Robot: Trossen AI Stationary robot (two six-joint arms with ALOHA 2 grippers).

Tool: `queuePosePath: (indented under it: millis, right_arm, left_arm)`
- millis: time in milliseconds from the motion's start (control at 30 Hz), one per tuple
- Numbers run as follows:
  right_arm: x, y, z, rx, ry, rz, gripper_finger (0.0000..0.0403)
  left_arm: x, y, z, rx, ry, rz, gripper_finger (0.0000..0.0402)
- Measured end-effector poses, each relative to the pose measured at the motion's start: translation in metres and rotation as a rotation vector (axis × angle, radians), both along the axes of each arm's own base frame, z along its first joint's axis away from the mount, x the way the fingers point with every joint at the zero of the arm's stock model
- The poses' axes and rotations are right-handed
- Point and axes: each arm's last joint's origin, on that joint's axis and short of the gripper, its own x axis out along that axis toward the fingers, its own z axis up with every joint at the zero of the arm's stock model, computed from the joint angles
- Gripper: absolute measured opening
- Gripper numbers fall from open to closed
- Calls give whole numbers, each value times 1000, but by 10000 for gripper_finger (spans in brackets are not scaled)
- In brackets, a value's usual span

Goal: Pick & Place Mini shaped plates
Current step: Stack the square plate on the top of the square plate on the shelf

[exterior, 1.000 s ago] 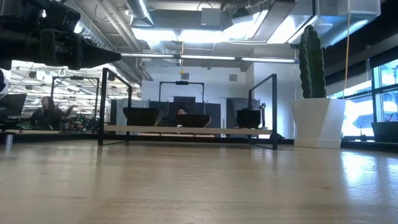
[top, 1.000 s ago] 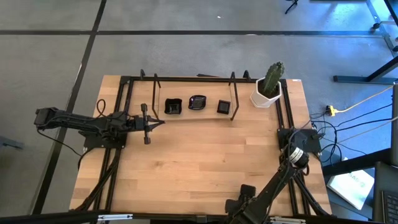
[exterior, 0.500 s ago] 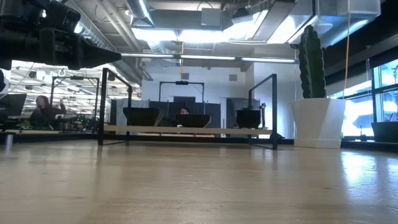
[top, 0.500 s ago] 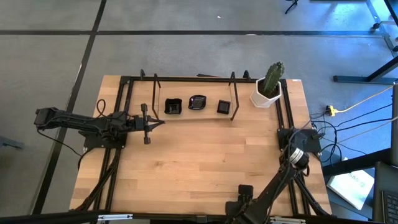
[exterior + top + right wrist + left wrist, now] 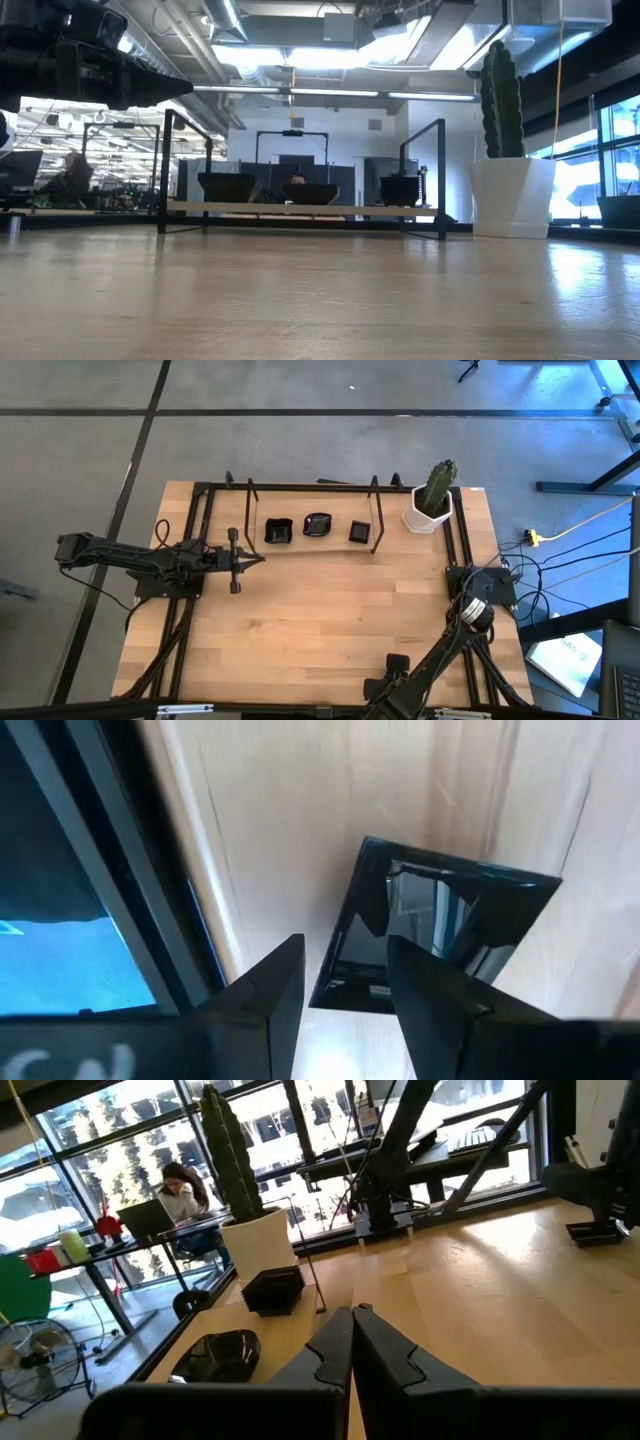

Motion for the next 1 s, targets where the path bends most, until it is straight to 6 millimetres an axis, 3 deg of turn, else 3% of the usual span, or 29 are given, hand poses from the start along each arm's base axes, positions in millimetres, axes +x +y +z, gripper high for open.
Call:
queuePosePath:
  millis: [267, 567, 1000]
  right_arm:
    - [1, -5, 0, -36, -2, -6, 122]
    - [3, -7, 1, -38, -1, 0, 10]
    - [1, -14, 11, -161, -8, 62, 5]
  left_arm:
    - [0, 0, 0, 0, 0, 3, 4]
    - [0, 0, 0, 0, -1, 4, 7]
    - [0, 0, 0, 19, 2, 4, 8]
